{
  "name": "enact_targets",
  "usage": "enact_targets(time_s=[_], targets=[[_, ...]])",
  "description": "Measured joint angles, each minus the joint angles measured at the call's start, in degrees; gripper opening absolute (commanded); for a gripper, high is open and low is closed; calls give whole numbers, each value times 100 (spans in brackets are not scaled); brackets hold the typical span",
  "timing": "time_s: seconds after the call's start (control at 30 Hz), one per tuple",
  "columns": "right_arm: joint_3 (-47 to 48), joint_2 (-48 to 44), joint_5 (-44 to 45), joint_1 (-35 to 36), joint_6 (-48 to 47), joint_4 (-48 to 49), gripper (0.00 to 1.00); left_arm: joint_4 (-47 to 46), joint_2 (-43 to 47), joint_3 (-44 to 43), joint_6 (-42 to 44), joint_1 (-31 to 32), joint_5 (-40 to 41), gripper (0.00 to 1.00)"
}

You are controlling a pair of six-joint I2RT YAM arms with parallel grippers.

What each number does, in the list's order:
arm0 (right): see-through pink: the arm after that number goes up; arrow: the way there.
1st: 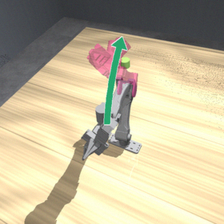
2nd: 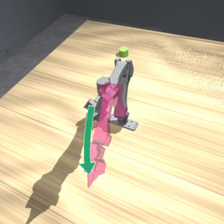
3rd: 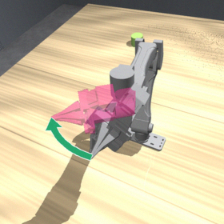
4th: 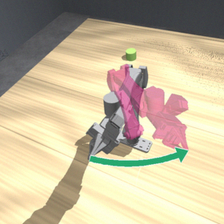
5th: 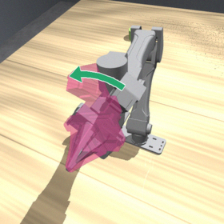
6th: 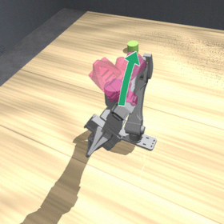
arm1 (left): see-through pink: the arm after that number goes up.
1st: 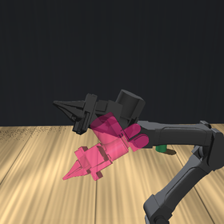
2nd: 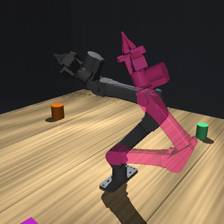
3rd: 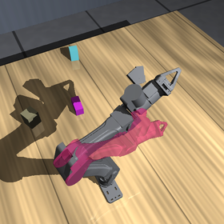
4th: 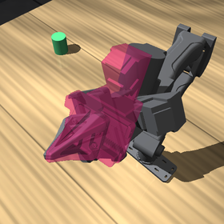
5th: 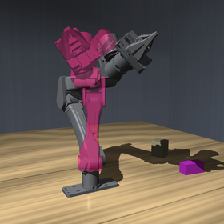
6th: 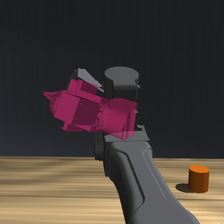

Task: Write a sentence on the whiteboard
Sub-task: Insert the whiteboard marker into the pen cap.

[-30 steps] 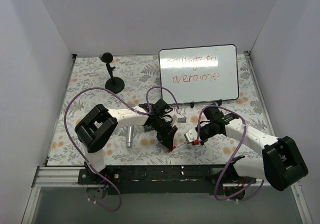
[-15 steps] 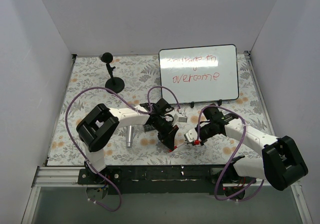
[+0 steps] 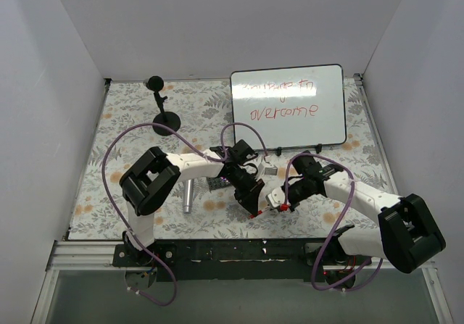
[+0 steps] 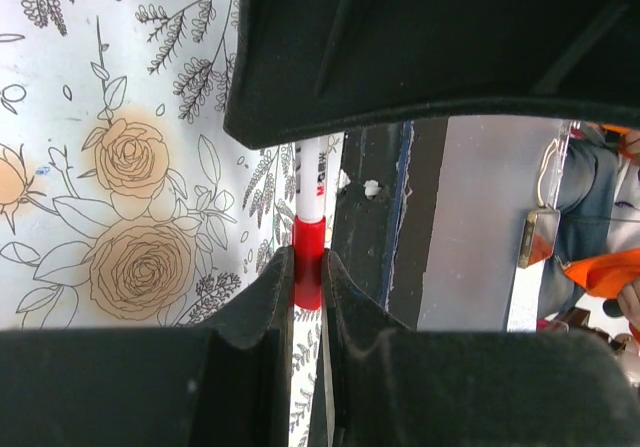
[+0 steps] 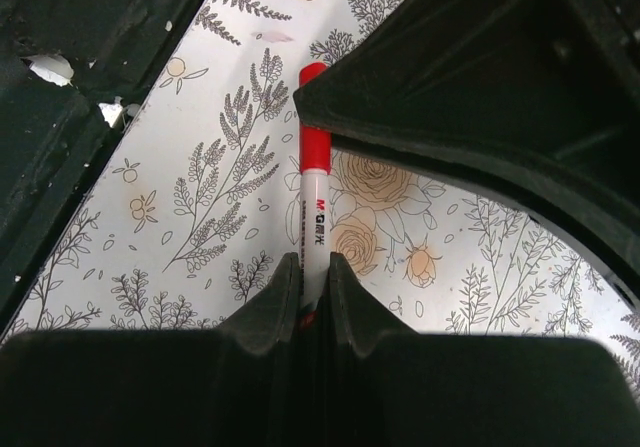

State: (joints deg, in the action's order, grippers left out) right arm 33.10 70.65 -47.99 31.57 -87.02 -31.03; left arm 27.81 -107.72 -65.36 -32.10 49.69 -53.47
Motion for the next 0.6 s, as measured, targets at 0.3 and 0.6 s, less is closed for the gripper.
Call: enact_targets(time_s=[0.3,0.6], targets=[[0,33,205,48,13,13,1,326,-378,-442,59,31,-9,0],[-9,33,413,81,197,149,1,258,-367,-459,-81,31,295,22]])
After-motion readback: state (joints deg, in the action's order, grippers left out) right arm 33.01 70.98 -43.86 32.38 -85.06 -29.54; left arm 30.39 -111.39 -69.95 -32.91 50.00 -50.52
